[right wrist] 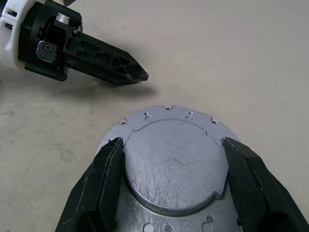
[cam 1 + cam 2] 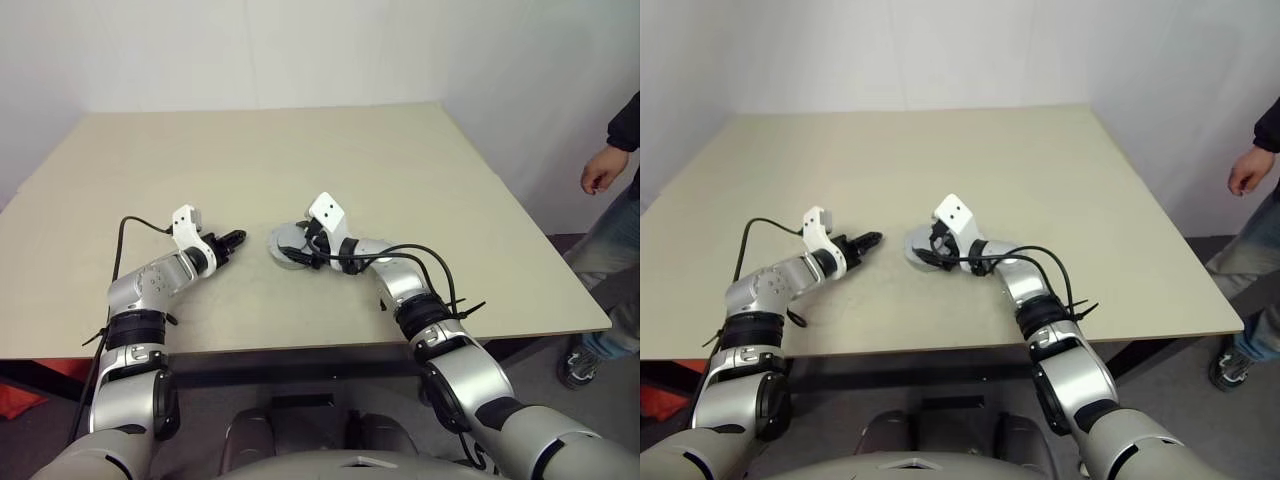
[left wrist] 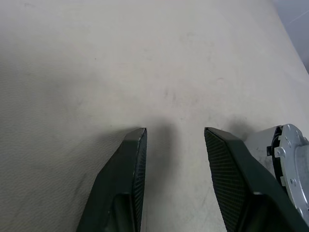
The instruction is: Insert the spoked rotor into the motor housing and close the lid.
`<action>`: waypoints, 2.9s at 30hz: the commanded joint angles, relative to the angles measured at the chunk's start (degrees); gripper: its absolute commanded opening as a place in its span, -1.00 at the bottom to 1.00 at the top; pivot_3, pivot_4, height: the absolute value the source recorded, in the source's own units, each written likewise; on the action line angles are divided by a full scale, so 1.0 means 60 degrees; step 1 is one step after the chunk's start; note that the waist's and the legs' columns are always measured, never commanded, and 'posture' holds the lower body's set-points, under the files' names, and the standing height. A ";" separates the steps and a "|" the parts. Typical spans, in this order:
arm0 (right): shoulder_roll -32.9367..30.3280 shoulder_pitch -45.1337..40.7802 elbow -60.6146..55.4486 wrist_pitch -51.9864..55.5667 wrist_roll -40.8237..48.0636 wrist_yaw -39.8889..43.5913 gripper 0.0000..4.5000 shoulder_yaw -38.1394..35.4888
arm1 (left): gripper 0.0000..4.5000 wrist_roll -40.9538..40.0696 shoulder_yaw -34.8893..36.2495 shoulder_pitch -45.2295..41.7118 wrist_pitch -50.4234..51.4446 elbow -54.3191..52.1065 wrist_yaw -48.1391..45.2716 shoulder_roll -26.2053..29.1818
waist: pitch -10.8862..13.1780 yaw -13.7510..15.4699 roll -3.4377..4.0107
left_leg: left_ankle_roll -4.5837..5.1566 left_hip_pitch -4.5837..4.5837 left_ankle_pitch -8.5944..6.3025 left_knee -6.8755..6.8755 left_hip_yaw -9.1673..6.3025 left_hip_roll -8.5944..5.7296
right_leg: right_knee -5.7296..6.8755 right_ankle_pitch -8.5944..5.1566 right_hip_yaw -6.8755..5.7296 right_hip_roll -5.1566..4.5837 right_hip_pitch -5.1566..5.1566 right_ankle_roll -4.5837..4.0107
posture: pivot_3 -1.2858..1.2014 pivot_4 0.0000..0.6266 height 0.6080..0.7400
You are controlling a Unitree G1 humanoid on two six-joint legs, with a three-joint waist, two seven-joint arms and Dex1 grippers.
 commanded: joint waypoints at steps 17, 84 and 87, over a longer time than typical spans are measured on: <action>-0.0355 -0.0051 0.0490 0.0161 -0.0170 0.0147 0.41 0.0167 | -0.10 -0.0120 0.0135 0.0123 0.0255 -0.0495 0.0222 -0.0008 | 0.0000 0.0031 0.0000 | 0.0002 0.0035 -0.0002 0.0000 -0.0001 -0.0005 | -0.0004 -0.0002 0.0001 -0.0002 0.0035 0.0003 | 0.03 -1.00 1.00; -0.0601 -0.0158 0.0457 0.1305 -0.0492 -0.0514 0.99 0.0656 | -1.00 -0.1779 0.1179 -0.1277 0.3728 0.0479 0.2172 -0.1798 | -0.0071 0.0217 0.0080 | 0.0012 0.0257 -0.0010 -0.0184 -0.0030 -0.0009 | -0.0328 -0.0072 -0.0103 -0.0046 0.0282 0.0135 | 0.03 -1.00 1.00; -0.0589 -0.0080 0.0272 0.1120 -0.0414 -0.0260 0.99 0.0704 | -1.00 -0.1971 0.1295 -0.1247 0.4066 0.0348 0.2164 -0.1883 | -0.0079 0.0224 0.0086 | 0.0012 0.0255 -0.0010 -0.0192 -0.0020 -0.0009 | -0.0314 -0.0071 -0.0101 -0.0045 0.0279 0.0134 | 0.03 -1.00 1.00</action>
